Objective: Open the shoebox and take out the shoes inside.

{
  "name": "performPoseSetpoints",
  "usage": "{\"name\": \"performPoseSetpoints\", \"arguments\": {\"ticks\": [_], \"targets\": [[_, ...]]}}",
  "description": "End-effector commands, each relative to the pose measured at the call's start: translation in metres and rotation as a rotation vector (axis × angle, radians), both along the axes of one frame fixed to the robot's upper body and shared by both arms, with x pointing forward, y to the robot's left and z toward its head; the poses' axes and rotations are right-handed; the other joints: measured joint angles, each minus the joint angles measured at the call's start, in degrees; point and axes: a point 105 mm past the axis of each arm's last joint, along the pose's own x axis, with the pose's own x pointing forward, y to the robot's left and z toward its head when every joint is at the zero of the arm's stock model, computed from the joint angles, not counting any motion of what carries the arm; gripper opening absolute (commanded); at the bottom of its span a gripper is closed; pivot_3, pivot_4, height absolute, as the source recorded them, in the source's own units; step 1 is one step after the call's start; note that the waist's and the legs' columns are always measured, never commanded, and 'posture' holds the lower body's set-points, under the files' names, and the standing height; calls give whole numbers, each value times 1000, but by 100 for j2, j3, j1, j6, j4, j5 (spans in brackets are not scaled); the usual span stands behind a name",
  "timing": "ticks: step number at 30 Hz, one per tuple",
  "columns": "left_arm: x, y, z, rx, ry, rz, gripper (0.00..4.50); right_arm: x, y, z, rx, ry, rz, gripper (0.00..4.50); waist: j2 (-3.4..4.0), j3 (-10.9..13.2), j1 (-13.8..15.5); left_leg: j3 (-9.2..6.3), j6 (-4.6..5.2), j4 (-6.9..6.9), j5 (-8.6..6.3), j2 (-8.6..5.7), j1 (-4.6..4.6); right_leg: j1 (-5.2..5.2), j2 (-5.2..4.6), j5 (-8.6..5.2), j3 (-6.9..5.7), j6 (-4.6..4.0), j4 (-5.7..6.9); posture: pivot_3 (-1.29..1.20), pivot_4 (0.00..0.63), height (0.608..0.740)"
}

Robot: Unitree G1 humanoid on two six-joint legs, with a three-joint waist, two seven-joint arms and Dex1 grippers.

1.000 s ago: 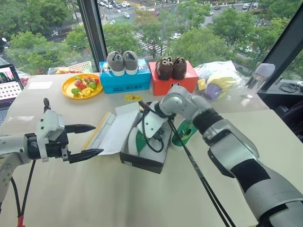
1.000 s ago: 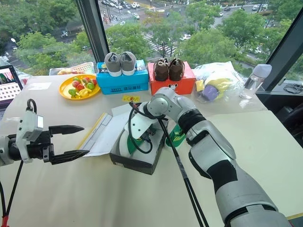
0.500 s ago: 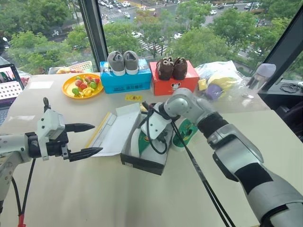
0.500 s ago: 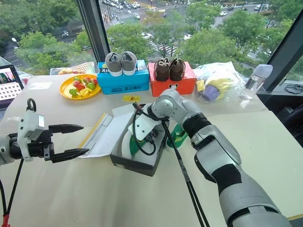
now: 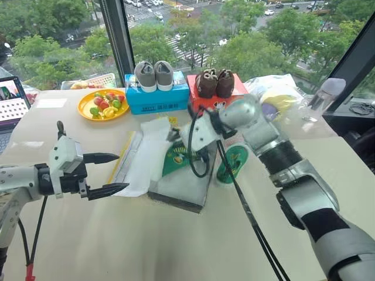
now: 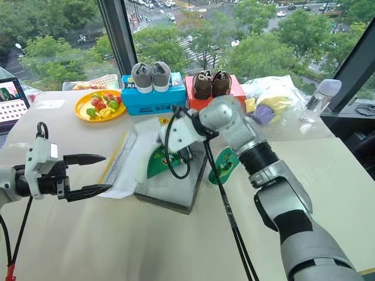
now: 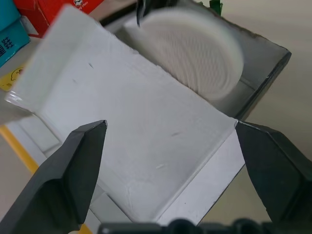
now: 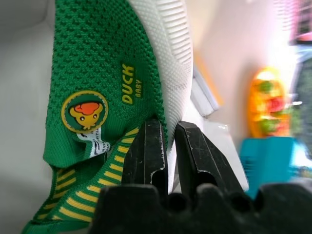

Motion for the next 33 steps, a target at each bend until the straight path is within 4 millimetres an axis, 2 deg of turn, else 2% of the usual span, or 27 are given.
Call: {"name": "performPoseSetpoints", "arguments": {"ticks": [1, 4, 6, 11, 14, 16, 18, 20, 22, 26, 28, 31, 33], "targets": [[1, -2, 6, 6, -33, -14, 4500, 0, -8, 21, 119, 9, -56, 3, 0, 0, 14, 0, 2, 0, -1, -1, -1, 0, -1, 0, 0, 1, -2, 0, 150, 731], [2, -2, 6, 11, -32, -18, 4500, 3, -14, 36, 224, 63, -115, 3, 0, 0, 21, 2, 4, 1, -2, -3, -1, 2, -3, 1, -1, 2, -4, 0, 150, 731], [3, -2, 6, 12, -33, -18, 4500, -2, -14, 45, 306, 197, -113, 3, -1, 2, 22, 2, 5, 2, -2, -3, -6, -1, -3, 2, -2, 3, -4, 0, 150, 731], [4, -4, 7, 13, -32, -24, 4500, 6, -23, 49, 485, 475, -194, 3, -1, 1, 17, 0, 4, 2, -2, 0, -7, 0, 0, 2, -6, 3, -1, 0, 150, 731], [4, -6, 5, 12, -26, -29, 4500, 2, -41, 87, 730, 676, -196, 3, -1, 2, 24, 1, 6, 3, -2, -1, -12, 0, -1, 4, -5, 7, 0, 0, 150, 731], [3, -6, 4, 11, -24, -30, 4500, 0, -52, 102, 807, 720, -215, 3, 0, 2, 43, -1, 6, 3, -2, 0, -18, -2, -1, 5, -7, 8, -1, 0, 150, 731], [2, -8, 3, 4, -22, -32, 4500, 11, -90, 116, 938, 775, -389, 3, 3, 4, 70, -4, 7, 3, -3, -2, -26, -4, -5, 6, -14, 9, -5, 0, 150, 731], [3, -10, 1, -2, -19, -34, 4500, 24, -143, 118, 1079, 847, -644, 3, 4, 5, 125, -5, 14, 3, -6, -6, -34, -7, -12, 8, -16, 13, -10, 0, 150, 731], [2, -11, -1, -5, -17, -35, 4500, 29, -175, 110, 1158, 928, -817, 3, 4, 5, 183, -5, 26, 4, -13, -13, -37, -5, -20, 9, -22, 17, -20, 0, 150, 731], [2, -13, -4, -9, -10, -40, 4500, 21, -216, 86, 1228, 1027, -1075, 3, 3, 4, 135, 12, 41, 2, -22, -18, -38, -2, -22, 13, -12, 30, -39, 0, 150, 731], [2, -15, -6, -9, -4, -47, 4500, 16, -233, 73, 1283, 1138, -1166, 3, 7, 6, 79, 22, 42, 1, -22, -14, -33, -3, -19, 13, -4, 32, -37, 0, 150, 731], [4, -16, -8, -11, 4, -58, 4500, 13, -239, 15, 1292, 1297, -1252, 3, 8, 6, 73, 21, 42, -2, -21, -11, -32, -2, -16, 13, -5, 32, -33, 0, 150, 731], [5, -18, -8, -13, 6, -66, 4500, 7, -242, -11, 1326, 1336, -1297, 3, 8, 6, 69, 18, 42, -1, -20, -8, -27, 8, -11, 13, -5, 32, -34, 0, 150, 731]]}}
